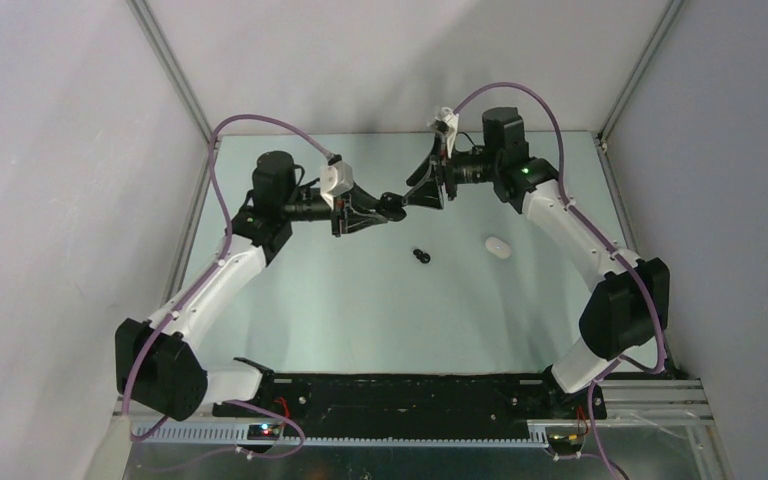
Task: Insert the wireless bluetooth earbuds into the charging case
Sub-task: Open the charging case.
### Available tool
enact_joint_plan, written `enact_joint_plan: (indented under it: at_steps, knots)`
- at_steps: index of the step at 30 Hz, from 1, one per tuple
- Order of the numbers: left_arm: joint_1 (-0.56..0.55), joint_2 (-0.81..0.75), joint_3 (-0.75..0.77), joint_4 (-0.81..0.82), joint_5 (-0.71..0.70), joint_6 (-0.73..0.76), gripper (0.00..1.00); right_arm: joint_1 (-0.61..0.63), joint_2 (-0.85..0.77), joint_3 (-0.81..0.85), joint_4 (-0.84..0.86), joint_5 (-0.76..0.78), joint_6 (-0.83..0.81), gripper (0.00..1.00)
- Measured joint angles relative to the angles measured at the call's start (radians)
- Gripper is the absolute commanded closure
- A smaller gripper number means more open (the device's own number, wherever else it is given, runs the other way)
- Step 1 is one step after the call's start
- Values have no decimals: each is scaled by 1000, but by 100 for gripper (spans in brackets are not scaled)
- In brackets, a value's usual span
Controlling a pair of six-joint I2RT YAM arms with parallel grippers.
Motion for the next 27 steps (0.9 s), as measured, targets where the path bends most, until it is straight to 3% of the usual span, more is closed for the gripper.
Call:
enact_joint_plan:
  at_steps: [8, 15, 23, 27]
  knots:
    - [-2, 0, 0, -3, -2, -7, 100, -2, 0, -26, 52, 1, 50, 40]
    - [-1, 0, -12, 13, -14, -55, 100, 2, 0, -33, 57, -5, 42, 48]
    - [0, 0, -25, 50, -25, -115, 100, 16, 0, -48, 55, -22, 19, 47]
    - [1, 0, -26, 65, -32, -133, 100, 19, 0, -48, 49, -24, 4, 56]
